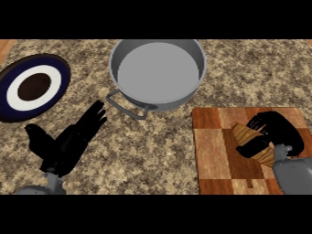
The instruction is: Pick the croissant from the cutting board and place it in the pot
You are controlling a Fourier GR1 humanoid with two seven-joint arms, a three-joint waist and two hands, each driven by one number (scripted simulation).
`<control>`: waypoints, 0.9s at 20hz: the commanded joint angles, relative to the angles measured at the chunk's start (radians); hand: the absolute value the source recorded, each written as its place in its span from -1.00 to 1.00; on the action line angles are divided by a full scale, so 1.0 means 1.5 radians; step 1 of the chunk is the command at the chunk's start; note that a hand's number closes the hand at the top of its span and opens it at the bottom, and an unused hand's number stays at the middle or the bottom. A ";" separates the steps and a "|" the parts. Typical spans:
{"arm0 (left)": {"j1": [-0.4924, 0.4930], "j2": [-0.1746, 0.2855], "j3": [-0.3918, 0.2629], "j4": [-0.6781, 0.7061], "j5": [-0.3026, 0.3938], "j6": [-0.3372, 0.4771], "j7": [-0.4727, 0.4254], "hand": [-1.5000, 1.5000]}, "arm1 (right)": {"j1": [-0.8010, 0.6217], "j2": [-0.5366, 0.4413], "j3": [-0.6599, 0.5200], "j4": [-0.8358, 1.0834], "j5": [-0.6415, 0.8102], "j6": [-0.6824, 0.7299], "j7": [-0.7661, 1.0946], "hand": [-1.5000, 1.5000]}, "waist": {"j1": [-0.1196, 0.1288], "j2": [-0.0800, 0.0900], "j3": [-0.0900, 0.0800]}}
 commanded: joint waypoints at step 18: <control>0.015 -0.016 -0.007 0.003 -0.028 0.006 -0.010 0.00 | -0.016 0.196 0.366 -0.250 0.438 -0.032 0.388 1.00 | -0.010 -0.006 -0.001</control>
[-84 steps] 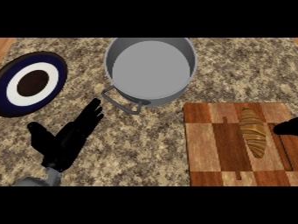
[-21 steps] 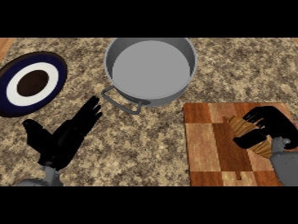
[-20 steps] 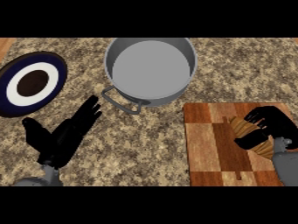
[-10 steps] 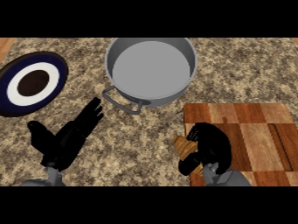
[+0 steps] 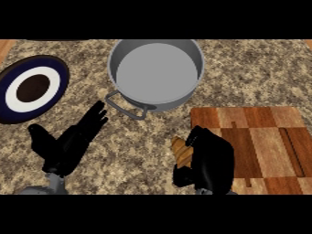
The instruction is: Pick the croissant from the cutting board and place it in the pot
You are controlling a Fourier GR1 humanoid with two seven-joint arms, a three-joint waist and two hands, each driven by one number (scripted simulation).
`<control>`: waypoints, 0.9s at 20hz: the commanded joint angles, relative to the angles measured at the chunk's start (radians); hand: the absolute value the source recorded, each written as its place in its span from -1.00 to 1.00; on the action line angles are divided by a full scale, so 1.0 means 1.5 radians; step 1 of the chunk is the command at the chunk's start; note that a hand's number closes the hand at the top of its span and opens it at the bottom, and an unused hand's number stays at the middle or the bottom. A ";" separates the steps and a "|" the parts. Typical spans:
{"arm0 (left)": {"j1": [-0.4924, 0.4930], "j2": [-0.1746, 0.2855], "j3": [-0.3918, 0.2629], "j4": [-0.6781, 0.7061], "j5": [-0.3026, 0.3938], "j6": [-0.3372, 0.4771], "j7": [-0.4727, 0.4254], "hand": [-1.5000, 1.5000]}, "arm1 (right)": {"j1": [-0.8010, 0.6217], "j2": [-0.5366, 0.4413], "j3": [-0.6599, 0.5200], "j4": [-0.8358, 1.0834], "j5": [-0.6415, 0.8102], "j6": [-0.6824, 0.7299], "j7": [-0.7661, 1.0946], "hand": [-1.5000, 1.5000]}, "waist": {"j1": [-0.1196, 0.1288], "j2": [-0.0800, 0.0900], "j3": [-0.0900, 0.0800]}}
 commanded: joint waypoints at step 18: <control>0.022 -0.006 -0.018 -0.025 -0.006 -0.017 0.004 0.00 | -0.446 0.014 -0.152 -0.106 0.008 0.148 0.151 1.00 | 0.020 0.002 0.000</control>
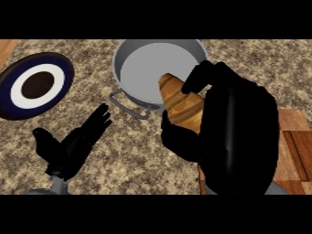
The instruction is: Pick the croissant from the cutting board and place it in the pot
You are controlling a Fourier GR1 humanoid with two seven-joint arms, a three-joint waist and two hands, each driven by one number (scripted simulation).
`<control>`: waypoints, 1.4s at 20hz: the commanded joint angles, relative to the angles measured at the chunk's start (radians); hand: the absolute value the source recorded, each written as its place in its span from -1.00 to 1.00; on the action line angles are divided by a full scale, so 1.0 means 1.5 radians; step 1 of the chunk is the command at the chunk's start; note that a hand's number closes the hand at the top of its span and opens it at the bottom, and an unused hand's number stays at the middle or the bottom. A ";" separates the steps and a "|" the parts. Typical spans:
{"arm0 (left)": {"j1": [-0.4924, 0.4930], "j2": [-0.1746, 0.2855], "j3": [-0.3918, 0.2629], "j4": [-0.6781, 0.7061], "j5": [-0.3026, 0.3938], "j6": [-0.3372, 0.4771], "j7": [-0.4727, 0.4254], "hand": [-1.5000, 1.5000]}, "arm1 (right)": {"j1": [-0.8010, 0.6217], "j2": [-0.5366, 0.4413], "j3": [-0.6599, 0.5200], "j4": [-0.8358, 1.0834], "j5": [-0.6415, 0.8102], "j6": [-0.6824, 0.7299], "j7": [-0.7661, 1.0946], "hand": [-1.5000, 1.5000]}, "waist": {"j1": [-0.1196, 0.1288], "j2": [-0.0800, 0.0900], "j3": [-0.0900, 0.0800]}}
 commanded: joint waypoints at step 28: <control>-0.014 -0.013 -0.009 -0.017 -0.016 -0.010 0.009 0.00 | -0.434 0.010 -0.371 0.931 -0.152 -0.407 -0.309 1.00 | 0.035 0.018 0.001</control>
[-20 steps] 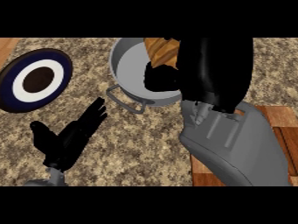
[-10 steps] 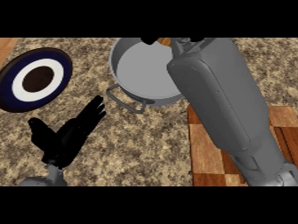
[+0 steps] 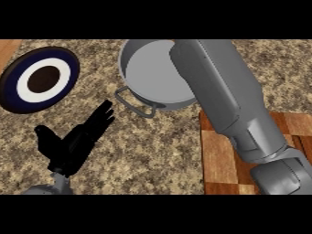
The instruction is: Pick the croissant from the cutting board and place it in the pot
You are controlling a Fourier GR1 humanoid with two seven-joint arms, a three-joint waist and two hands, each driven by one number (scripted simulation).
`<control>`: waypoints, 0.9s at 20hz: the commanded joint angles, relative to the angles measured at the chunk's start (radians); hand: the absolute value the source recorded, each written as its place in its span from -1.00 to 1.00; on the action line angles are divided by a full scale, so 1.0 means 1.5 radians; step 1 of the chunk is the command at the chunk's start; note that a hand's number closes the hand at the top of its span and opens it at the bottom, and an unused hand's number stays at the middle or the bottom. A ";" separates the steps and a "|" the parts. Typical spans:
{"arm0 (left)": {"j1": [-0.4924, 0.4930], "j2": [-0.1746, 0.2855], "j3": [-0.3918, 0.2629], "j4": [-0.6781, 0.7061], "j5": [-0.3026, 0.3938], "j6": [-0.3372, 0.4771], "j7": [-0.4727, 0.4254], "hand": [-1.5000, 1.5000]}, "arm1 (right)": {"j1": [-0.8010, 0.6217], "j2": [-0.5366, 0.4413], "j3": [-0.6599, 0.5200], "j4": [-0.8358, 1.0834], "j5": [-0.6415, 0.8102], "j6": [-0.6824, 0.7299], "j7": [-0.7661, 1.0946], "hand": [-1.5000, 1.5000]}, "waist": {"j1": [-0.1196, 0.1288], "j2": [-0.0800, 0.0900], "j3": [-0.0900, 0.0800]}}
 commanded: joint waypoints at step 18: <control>-0.048 -0.008 -0.012 0.005 0.008 -0.019 0.027 0.00 | -0.013 0.001 -0.208 0.205 -0.233 -0.279 -0.303 -1.00 | 0.043 0.022 0.002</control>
